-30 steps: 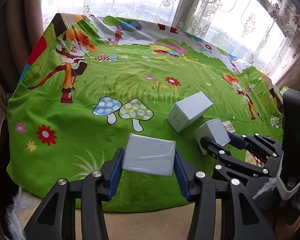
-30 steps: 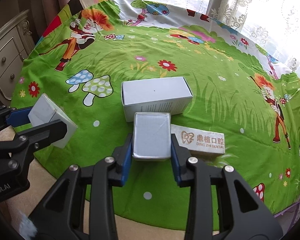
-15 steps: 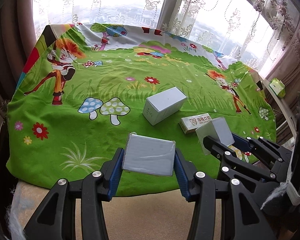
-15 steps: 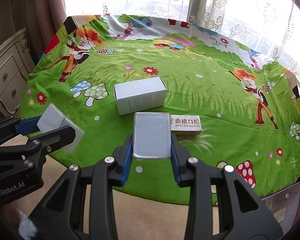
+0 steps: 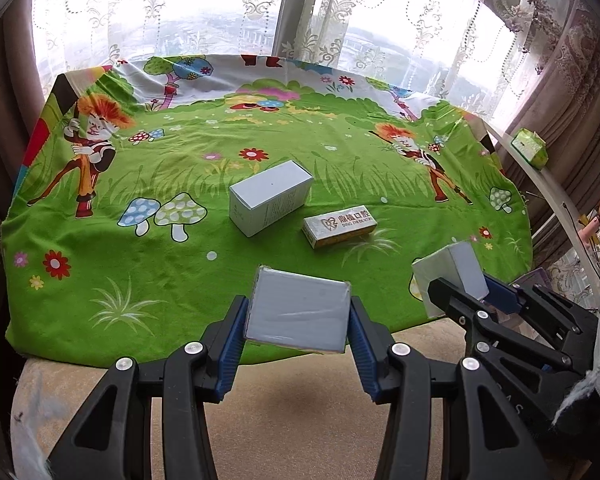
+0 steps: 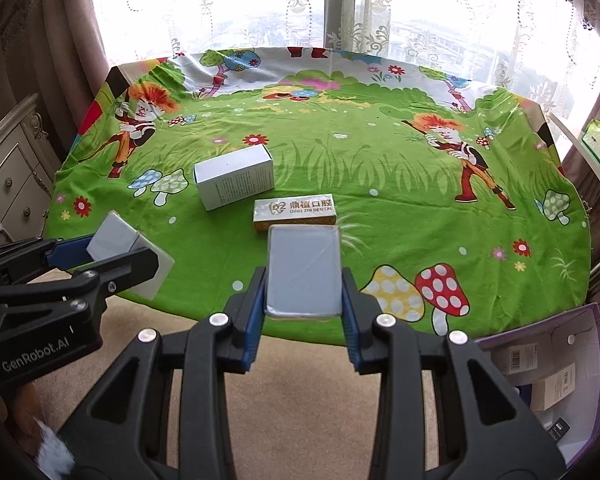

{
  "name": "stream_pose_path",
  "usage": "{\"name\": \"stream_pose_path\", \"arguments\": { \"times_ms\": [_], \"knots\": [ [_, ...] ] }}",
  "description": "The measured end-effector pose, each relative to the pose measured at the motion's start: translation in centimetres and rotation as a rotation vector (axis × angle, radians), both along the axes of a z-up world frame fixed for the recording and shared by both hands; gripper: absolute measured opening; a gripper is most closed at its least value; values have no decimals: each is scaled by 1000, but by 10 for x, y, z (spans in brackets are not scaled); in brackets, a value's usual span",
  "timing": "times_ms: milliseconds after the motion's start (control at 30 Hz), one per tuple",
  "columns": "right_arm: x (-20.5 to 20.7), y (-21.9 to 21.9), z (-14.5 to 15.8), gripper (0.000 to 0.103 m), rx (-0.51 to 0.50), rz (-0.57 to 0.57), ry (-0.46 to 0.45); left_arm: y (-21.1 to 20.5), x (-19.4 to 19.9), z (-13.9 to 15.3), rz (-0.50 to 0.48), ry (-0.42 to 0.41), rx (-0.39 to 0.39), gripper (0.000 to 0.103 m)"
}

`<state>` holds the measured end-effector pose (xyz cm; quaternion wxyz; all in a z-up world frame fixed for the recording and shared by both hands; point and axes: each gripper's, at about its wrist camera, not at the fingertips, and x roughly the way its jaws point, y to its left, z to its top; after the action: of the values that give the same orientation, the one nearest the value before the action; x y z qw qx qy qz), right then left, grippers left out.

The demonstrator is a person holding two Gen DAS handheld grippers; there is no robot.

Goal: Organize rigid objects
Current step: 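Carry both white cube boxes over the storage box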

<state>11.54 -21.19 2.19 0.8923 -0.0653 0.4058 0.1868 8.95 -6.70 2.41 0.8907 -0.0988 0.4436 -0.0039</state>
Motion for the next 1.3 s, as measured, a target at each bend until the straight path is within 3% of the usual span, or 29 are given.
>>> {"name": "stream_pose_path", "arguments": {
  "times_ms": [867,1300],
  "knots": [
    [-36,-126,8,38,36,-218,-8,-101,-2,9,-267,1,10,49],
    [-51,-223,12,38,6,-419,-19,-173,-5,15,-473,-8,-31,49]
  ]
}}
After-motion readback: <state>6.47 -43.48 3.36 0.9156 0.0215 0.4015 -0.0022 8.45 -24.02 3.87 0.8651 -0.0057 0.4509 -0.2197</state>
